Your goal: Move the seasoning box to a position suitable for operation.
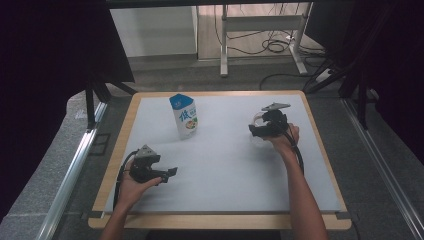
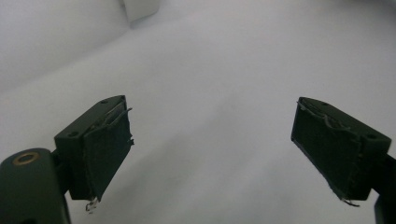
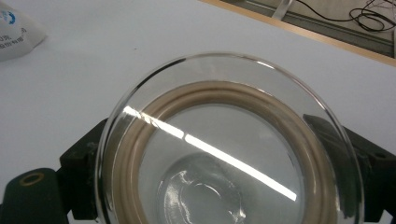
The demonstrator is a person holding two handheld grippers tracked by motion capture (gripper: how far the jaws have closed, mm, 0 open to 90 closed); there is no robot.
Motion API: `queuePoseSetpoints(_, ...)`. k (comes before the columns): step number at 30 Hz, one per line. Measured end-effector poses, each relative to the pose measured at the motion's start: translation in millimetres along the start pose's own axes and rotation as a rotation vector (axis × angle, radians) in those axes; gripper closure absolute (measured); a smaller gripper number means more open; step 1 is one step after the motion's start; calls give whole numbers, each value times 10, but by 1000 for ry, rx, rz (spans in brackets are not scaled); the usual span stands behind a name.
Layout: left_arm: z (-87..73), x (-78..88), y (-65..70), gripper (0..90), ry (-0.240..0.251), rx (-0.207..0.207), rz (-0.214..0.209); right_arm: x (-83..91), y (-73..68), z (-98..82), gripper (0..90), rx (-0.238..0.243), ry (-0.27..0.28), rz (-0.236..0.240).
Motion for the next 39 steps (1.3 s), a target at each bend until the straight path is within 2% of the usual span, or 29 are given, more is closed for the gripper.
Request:
queuePoseSetpoints(5,-4,-9,-7,121,-3,1,0,27,-15,0,117,-1,0,13)
queuePoseSetpoints(10,-14,-14,-23,121,-6,8,2,104,-36,32,116,1,22,24)
queuePoseSetpoints(21,-33,-17,-49,122,-6,17,1,394,-157,25,117,41,47,60)
queuePoseSetpoints(28,-42,-36,-53,123,-10,16,0,605,-251,-82,117,71,56,81)
queuePoseSetpoints(32,-49,-54,-54,123,-17,18,-2,646,-280,-137,117,63,53,104)
queuePoseSetpoints(39,-64,-82,-53,123,-26,21,-3,704,-363,-244,116,88,44,128)
Point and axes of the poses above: each handheld gripper's, and its own axes: x roughly backward along the jaws, z roughly out of its top, y roughly to its right, the point moved 4 cm from there along -x, roughly forward along the jaws, and after that the axes turned 13 degrees about -z, right-handed, at the moved point
